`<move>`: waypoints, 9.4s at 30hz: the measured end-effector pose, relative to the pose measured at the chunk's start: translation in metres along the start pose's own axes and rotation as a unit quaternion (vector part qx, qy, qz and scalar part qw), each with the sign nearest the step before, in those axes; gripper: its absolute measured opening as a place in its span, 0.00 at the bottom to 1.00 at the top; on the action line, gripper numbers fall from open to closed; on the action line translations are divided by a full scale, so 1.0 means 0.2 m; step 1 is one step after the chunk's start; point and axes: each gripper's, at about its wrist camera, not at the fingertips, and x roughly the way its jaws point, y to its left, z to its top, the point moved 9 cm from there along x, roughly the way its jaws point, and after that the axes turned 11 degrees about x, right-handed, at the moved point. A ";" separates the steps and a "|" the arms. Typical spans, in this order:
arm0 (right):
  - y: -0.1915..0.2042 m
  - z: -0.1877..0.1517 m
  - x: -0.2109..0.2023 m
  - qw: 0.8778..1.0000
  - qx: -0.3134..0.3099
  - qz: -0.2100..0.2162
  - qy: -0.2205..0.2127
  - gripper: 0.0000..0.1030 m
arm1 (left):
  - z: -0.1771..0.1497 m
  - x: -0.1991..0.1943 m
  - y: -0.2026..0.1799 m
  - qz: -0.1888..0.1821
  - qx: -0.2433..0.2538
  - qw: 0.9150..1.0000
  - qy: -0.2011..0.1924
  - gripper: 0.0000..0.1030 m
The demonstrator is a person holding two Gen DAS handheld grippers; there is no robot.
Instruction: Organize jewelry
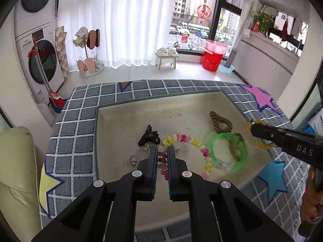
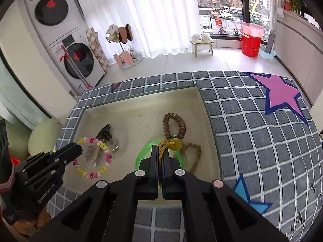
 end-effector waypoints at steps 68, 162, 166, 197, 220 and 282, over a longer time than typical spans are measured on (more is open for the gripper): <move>-0.08 -0.03 0.04 0.986 0.130 0.089 0.061 1.00 | -0.02 0.03 0.06 0.093 0.020 0.995 0.011 1.00; -0.03 -0.57 -0.59 0.981 -0.063 -0.072 -0.170 1.00 | -0.57 -0.62 -0.11 0.138 -0.040 0.988 -0.064 1.00; -0.02 -0.58 -0.59 0.981 -0.062 -0.070 -0.171 1.00 | -0.57 -0.62 -0.11 0.139 -0.040 0.988 -0.062 1.00; 0.01 -0.59 -0.56 0.983 -0.065 -0.068 -0.159 1.00 | -0.58 -0.61 -0.09 0.145 -0.043 0.987 -0.057 1.00; 0.01 -0.60 -0.55 0.983 -0.065 -0.067 -0.157 1.00 | -0.58 -0.62 -0.09 0.146 -0.042 0.987 -0.057 1.00; 0.01 -0.61 -0.55 0.983 -0.065 -0.066 -0.156 1.00 | -0.58 -0.64 -0.10 0.150 -0.040 0.986 -0.059 1.00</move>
